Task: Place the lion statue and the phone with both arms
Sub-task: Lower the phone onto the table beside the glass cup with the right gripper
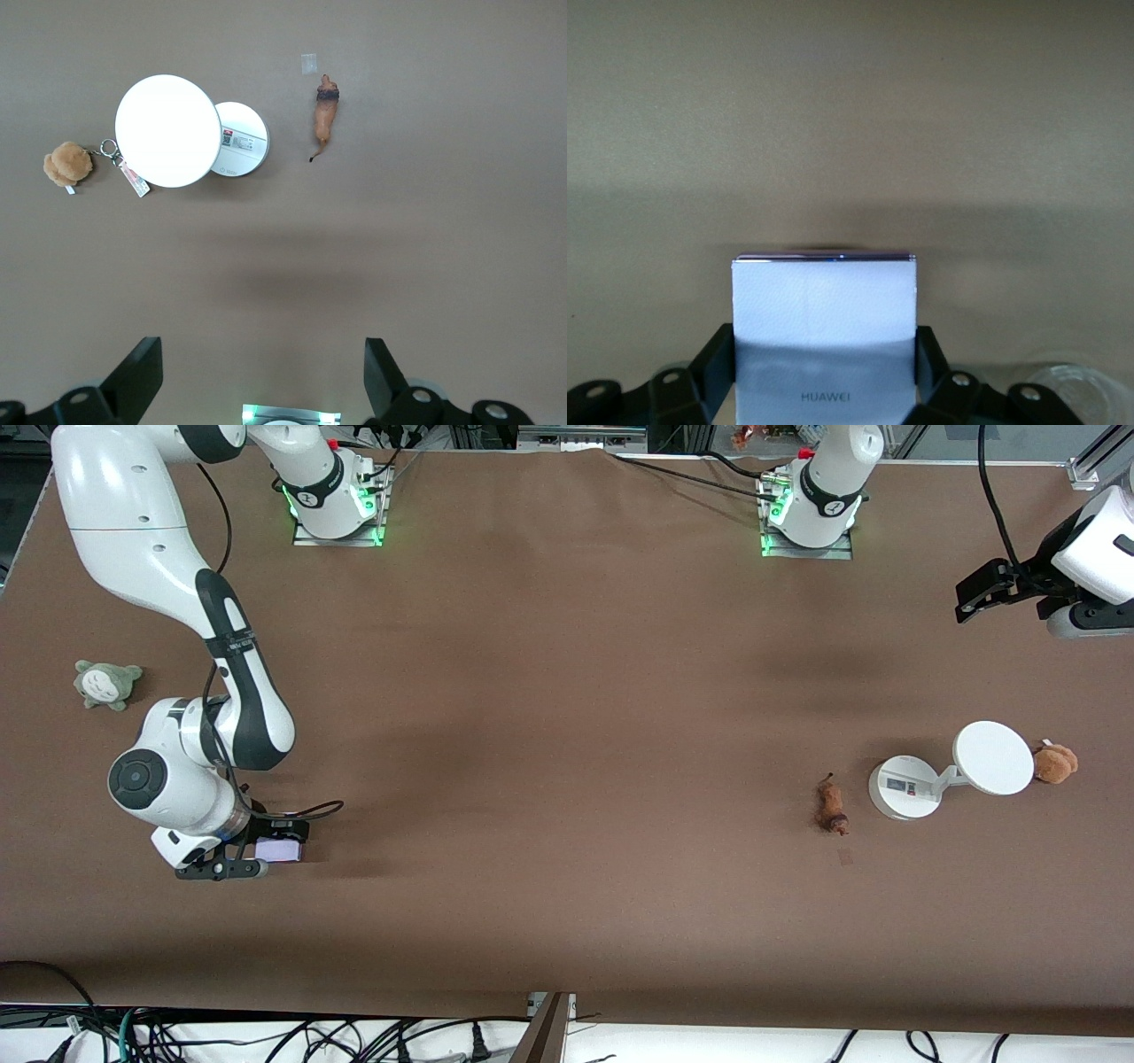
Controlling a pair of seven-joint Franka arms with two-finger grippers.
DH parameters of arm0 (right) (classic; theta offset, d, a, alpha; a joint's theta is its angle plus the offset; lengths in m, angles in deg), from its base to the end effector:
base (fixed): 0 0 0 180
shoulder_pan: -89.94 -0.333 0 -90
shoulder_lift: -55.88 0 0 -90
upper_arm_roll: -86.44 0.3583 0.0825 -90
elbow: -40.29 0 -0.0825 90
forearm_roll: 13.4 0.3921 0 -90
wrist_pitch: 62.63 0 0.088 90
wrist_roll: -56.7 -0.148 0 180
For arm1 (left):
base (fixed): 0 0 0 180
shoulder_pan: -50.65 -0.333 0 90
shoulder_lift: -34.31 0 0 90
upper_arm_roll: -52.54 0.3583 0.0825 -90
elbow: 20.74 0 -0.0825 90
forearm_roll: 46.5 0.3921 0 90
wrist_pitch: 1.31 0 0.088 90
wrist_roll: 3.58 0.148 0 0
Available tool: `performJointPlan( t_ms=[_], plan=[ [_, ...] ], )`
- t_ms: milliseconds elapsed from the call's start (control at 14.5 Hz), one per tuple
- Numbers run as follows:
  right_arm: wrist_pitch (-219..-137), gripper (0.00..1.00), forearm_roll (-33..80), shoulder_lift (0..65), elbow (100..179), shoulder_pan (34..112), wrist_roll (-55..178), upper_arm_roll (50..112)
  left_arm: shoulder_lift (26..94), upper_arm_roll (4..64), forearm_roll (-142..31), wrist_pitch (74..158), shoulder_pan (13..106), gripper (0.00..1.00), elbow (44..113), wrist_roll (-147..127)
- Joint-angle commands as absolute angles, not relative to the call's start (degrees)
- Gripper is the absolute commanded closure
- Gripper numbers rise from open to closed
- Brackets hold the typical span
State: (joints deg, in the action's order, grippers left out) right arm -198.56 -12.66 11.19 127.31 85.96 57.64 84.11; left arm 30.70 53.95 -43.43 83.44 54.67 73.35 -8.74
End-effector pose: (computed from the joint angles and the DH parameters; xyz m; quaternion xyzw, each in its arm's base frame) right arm 0.7565 0.0271 0.1896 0.9990 0.0245 0.0372 0.0092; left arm 0.5252 -0.0152 0.6191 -0.9981 -0.0233 0.0481 0.0293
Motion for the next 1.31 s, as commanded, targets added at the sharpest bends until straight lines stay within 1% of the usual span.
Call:
performJointPlan(
  t_ms=[0,275,344,413,482,619,757,826,964,1239],
  plan=[
    [-201.9,1.00,-11.6,10.0,128.0,86.2,58.5,84.6,32.4,53.9,-43.8,83.2,54.6,0.00,71.7,-8.9],
    [-203.4,1.00,-11.6,9.5,128.6,86.1,58.1,84.6,33.7,53.9,-43.7,83.2,54.5,0.00,69.8,-8.5],
    [-203.4,0.80,-11.6,9.5,128.6,86.1,58.1,84.6,34.0,54.2,-43.9,83.8,54.5,0.00,69.6,-8.4],
    [-203.4,0.41,-11.6,9.5,128.6,86.1,58.1,84.6,34.0,54.3,-43.9,84.5,54.5,0.00,69.4,-8.5],
    [-203.4,0.15,-11.6,9.5,128.6,86.1,58.0,84.6,34.0,54.4,-43.9,85.3,54.4,0.00,69.3,-8.3],
    [-203.3,0.01,-11.6,9.8,128.3,86.1,58.2,84.6,34.0,54.3,-43.9,85.3,54.5,0.00,69.7,-8.2],
    [-202.5,0.01,-11.8,11.7,128.4,85.8,59.1,84.7,34.0,54.5,-44.0,85.4,54.2,0.00,69.4,-8.2],
    [-200.6,0.01,-11.8,13.4,128.4,85.8,59.2,84.7,34.0,54.5,-44.2,85.9,53.3,0.00,69.5,-8.2],
    [-196.2,0.01,-11.8,17.4,128.3,85.8,59.0,84.9,34.6,54.5,-44.7,87.0,52.9,0.00,69.4,-8.1],
    [-184.0,0.01,-11.7,27.1,128.2,83.5,55.2,84.9,34.5,54.4,-44.8,87.2,52.3,0.00,69.2,-8.2]
  ],
)
